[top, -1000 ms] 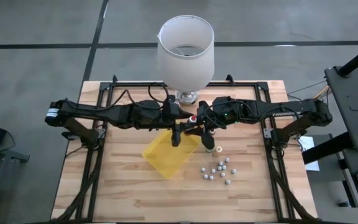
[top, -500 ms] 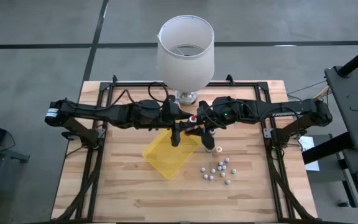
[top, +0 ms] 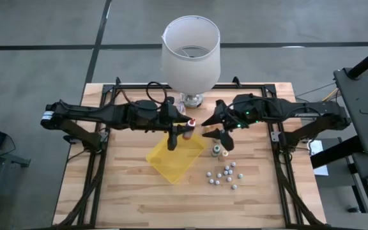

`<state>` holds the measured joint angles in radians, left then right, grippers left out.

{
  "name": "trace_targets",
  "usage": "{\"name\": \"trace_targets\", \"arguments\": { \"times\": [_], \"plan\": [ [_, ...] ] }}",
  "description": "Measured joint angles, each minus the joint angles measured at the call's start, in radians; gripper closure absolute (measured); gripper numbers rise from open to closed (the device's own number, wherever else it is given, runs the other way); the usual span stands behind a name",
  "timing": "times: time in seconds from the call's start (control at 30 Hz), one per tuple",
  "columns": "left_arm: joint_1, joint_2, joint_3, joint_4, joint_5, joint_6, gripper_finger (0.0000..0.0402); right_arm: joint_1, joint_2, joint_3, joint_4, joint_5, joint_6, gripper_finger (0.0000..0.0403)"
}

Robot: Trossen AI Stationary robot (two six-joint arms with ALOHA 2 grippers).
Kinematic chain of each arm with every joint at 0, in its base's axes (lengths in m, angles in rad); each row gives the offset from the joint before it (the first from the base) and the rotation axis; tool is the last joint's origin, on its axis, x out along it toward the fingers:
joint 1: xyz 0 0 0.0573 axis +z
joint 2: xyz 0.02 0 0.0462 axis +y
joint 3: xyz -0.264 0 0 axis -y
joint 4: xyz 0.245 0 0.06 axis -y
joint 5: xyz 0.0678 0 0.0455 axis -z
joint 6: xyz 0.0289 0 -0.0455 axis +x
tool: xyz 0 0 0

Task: Pick & Place food coloring
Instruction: Put the large orange food coloring bottle into the yellow bin

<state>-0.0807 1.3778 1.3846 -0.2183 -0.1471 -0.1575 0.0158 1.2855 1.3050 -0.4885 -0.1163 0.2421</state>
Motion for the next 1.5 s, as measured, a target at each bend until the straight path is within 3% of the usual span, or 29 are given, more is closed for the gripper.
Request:
{"name": "trace_targets", "arguments": {
  "times": [0.2, 0.5, 0.83, 1.17, 1.5],
  "plan": [
    [-0.024, -0.039, 0.000, -0.162, 0.052, -0.084, 0.0309, 0.000, -0.058, 0.000, -0.098, 0.012, 0.034, 0.0192],
    [-0.074, -0.045, -0.003, -0.382, 0.096, -0.129, 0.0309, 0.000, -0.056, -0.001, -0.100, 0.014, 0.040, 0.0193],
    [-0.108, -0.050, -0.098, -0.382, 0.195, -0.157, 0.0309, 0.000, -0.029, -0.003, -0.094, 0.013, 0.066, 0.0193],
    [-0.112, -0.129, -0.242, -0.289, 0.267, -0.157, 0.0309, 0.000, -0.019, -0.004, -0.092, 0.011, 0.100, 0.0193],
    [-0.118, -0.311, -0.552, 0.055, 0.169, -0.179, 0.0309, 0.000, -0.002, -0.004, -0.077, 0.013, 0.134, 0.0193]
  ]
}}
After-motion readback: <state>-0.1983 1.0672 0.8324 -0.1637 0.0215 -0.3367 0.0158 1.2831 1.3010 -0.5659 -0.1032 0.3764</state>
